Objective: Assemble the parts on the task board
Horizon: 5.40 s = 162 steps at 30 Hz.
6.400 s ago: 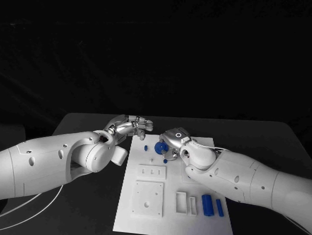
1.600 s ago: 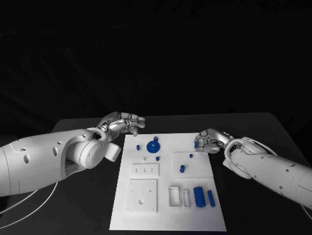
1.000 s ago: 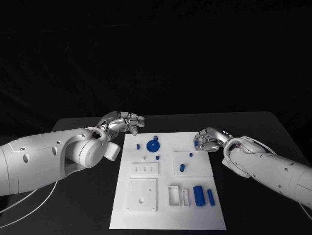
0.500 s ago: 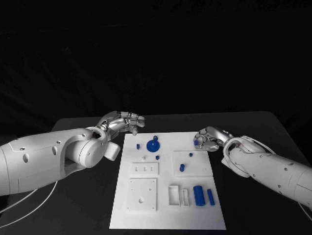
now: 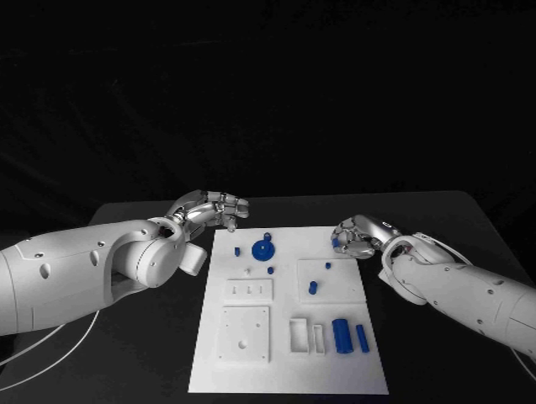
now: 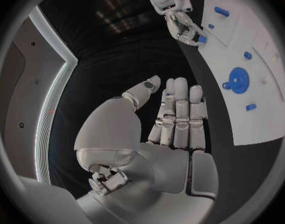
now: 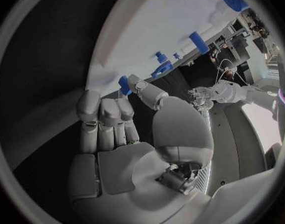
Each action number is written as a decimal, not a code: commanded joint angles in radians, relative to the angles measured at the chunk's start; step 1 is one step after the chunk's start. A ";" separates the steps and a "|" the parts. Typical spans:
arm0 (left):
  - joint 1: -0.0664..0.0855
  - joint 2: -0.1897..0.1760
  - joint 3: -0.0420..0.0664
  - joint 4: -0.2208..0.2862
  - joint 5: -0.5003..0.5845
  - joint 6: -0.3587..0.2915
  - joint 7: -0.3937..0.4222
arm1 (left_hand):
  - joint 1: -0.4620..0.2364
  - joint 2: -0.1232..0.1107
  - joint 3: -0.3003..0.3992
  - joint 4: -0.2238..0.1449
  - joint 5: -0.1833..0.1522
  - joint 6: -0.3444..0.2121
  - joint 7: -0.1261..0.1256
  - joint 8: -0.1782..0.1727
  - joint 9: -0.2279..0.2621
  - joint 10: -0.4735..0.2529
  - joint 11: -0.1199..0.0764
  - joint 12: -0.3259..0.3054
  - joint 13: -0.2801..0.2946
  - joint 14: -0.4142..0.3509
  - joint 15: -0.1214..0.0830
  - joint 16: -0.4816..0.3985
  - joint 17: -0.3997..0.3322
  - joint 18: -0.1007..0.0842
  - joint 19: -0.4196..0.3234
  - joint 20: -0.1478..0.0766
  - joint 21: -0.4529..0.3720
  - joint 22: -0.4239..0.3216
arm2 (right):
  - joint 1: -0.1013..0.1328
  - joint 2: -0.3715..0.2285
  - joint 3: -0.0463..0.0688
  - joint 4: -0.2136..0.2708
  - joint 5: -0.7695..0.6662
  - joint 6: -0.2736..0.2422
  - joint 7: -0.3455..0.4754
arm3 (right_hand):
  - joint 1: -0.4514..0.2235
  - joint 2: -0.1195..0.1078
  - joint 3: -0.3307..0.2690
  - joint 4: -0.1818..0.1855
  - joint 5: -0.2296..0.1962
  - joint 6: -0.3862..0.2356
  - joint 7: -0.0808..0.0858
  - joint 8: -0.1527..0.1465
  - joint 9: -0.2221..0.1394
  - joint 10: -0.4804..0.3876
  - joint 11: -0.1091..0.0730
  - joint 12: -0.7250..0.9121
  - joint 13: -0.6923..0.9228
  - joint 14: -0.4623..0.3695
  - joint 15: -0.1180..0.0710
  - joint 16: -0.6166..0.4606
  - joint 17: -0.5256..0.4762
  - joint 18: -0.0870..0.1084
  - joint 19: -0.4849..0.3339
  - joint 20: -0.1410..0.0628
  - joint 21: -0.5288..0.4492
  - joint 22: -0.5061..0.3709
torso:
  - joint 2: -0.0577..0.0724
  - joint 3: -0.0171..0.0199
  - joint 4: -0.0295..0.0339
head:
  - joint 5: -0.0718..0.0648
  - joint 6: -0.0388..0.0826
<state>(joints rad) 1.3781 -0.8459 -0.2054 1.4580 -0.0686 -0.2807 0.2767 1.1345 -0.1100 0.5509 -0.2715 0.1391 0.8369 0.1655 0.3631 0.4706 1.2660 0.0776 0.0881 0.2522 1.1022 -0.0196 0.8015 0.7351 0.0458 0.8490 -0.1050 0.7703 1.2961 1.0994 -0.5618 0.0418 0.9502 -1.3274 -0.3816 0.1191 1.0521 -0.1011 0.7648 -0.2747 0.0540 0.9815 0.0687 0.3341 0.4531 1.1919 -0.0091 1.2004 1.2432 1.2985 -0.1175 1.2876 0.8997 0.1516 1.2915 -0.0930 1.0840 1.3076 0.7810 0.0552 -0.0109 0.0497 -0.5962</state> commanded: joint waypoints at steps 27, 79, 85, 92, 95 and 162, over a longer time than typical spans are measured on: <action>0.000 0.106 0.000 -0.063 -0.160 0.027 -0.325 | -0.233 -0.067 -0.042 0.225 -0.090 0.056 -0.028 -0.020 0.010 0.114 -0.045 0.058 0.069 0.019 -0.034 0.030 0.013 0.014 0.011 -0.042 0.030 -0.020 | 0.106 0.019 0.000 0.347 -0.354 0.056 -0.377 | 0.007 -0.013 0.031 -0.004 -0.005 0.060 0.019 0.014 0.027 -0.002 -0.015 -0.003 -0.004 0.002 -0.013 -0.005 0.004 0.110 0.010 -0.010 0.006 0.012 | -0.046 -0.0011 -0.0209 | 0.027 0.020; -0.005 0.128 -0.002 -0.047 -0.196 0.023 -0.364 | -0.174 -0.061 -0.051 0.279 -0.090 0.071 -0.026 -0.032 -0.008 0.075 -0.036 0.050 0.105 -0.012 -0.021 0.022 0.009 0.010 -0.027 -0.032 0.038 -0.026 | 0.094 0.110 -0.004 0.410 -0.359 0.088 -0.410 | 0.006 -0.016 0.047 0.000 -0.005 0.060 0.018 0.013 0.027 -0.003 -0.015 -0.006 -0.005 0.003 -0.014 -0.007 0.003 0.110 0.013 -0.009 0.005 0.010 | -0.048 -0.0042 -0.0196 | 0.036 0.018; -0.005 0.131 -0.002 -0.049 -0.192 0.027 -0.360 | -0.160 -0.034 -0.058 0.265 -0.090 0.075 -0.028 -0.032 -0.010 0.077 -0.037 0.052 0.110 -0.012 -0.021 0.022 0.009 0.010 -0.029 -0.032 0.040 -0.027 | 0.092 0.117 -0.010 0.405 -0.355 0.093 -0.409 | 0.006 -0.017 0.048 0.000 -0.005 0.060 0.018 0.013 0.027 -0.002 -0.015 -0.006 -0.005 0.003 -0.014 -0.008 0.003 0.110 0.013 -0.009 0.004 0.009 | -0.047 -0.0039 -0.0201 | 0.037 0.017; -0.005 0.131 -0.002 -0.047 -0.192 0.030 -0.360 | -0.125 0.004 -0.049 0.238 -0.089 0.085 -0.032 -0.026 -0.008 0.084 -0.041 0.055 0.113 -0.012 -0.022 0.023 0.009 0.011 -0.031 -0.033 0.041 -0.027 | 0.090 0.119 -0.012 0.394 -0.355 0.095 -0.409 | 0.006 -0.016 0.048 0.001 -0.005 0.060 0.018 0.013 0.027 -0.002 -0.015 -0.006 -0.005 0.003 -0.014 -0.008 0.003 0.110 0.013 -0.008 0.004 0.009 | -0.047 -0.0038 -0.0196 | 0.035 0.015; -0.005 0.130 -0.002 -0.047 -0.192 0.033 -0.363 | -0.107 0.043 -0.064 0.196 -0.089 0.096 -0.036 -0.023 -0.008 0.088 -0.043 0.057 0.118 -0.013 -0.020 0.024 0.008 0.007 -0.036 -0.030 0.043 -0.027 | 0.090 0.119 -0.012 0.392 -0.355 0.096 -0.410 | 0.006 -0.016 0.049 0.001 -0.005 0.060 0.018 0.013 0.027 -0.003 -0.015 -0.006 -0.005 0.003 -0.014 -0.008 0.003 0.110 0.013 -0.008 0.004 0.009 | -0.047 -0.0036 -0.0192 | 0.036 0.014; -0.005 0.130 -0.002 -0.042 -0.381 -0.057 -0.419 | -0.262 0.100 0.135 -0.017 0.291 0.291 -0.114 0.020 0.107 0.182 -0.120 0.249 0.261 0.029 -0.066 0.157 0.039 -0.016 -0.040 -0.070 0.134 -0.055 | 0.078 0.115 -0.026 0.345 -0.281 0.039 -0.369 | -0.053 -0.125 -0.005 0.057 0.001 -0.018 0.044 -0.034 0.008 -0.074 0.008 -0.086 -0.066 0.004 0.007 -0.027 -0.004 0.110 0.014 -0.007 -0.013 -0.002 | -0.047 -0.0022 -0.0196 | 0.048 0.002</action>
<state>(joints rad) 1.3719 -0.7169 -0.2084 1.4142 -0.3806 -0.3084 -0.1369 0.8682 -0.0059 0.6792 -0.2893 0.4268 1.0414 0.1343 0.3786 0.5505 1.4437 -0.0415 0.3349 0.5125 1.1311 -0.0804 0.9565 0.7730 0.0460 0.8058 -0.0912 0.9005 1.2405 1.1773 -0.4439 0.0157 1.2968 -1.6349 -0.3236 -0.2697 1.0000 -0.2199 0.7637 -0.2186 0.0583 0.9553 0.0960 0.3010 0.4616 1.1218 -0.0032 1.1170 1.1784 1.3016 -0.1161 1.2660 0.8972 0.1686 1.3037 -0.0946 1.0755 1.3069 0.7335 0.0527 -0.0313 0.0964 -0.5925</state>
